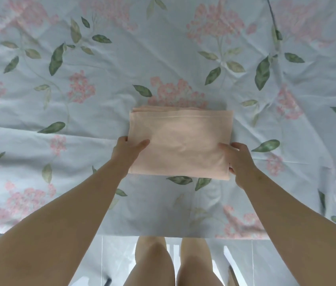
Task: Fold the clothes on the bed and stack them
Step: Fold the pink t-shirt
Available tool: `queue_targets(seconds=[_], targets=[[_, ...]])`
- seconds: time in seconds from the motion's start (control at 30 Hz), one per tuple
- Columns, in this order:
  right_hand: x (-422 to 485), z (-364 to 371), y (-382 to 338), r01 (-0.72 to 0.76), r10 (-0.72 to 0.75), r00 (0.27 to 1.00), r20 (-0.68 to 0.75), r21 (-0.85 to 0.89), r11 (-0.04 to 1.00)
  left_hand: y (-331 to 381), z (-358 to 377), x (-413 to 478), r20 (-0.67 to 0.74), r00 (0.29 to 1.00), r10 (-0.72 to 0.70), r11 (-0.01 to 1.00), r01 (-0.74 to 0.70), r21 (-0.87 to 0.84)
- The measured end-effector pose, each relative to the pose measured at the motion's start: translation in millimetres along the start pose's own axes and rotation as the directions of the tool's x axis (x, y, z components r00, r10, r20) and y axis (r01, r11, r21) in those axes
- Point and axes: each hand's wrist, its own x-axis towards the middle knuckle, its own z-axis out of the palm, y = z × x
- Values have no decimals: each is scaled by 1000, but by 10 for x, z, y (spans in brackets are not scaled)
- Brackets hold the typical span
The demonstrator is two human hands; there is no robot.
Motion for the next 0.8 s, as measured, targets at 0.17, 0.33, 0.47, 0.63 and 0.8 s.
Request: queue_targets(seconds=[0.17,0.33,0.47,0.63,0.8], targets=[[91,183,-108,17,-15,1000,-27,74,997,181,147,95,7,998,-60,987,61,-149],[-110,251,-263,80,-80,996,-25,12,997,342,120,-17,122,992,-42,987,60,-147],[-530,85,-555,162,-159,986,-43,52,985,660,-182,-342,176,983,49,987,-21,-157],[-1324,-287,-1056,294,-290,956,-50,169,941,1183,-697,-1018,282,938,200,967,-142,-213],[-2119,-762,-1383,393,-392,918,-60,267,880,1673,-984,-1799,294,886,358,922,-284,-265]])
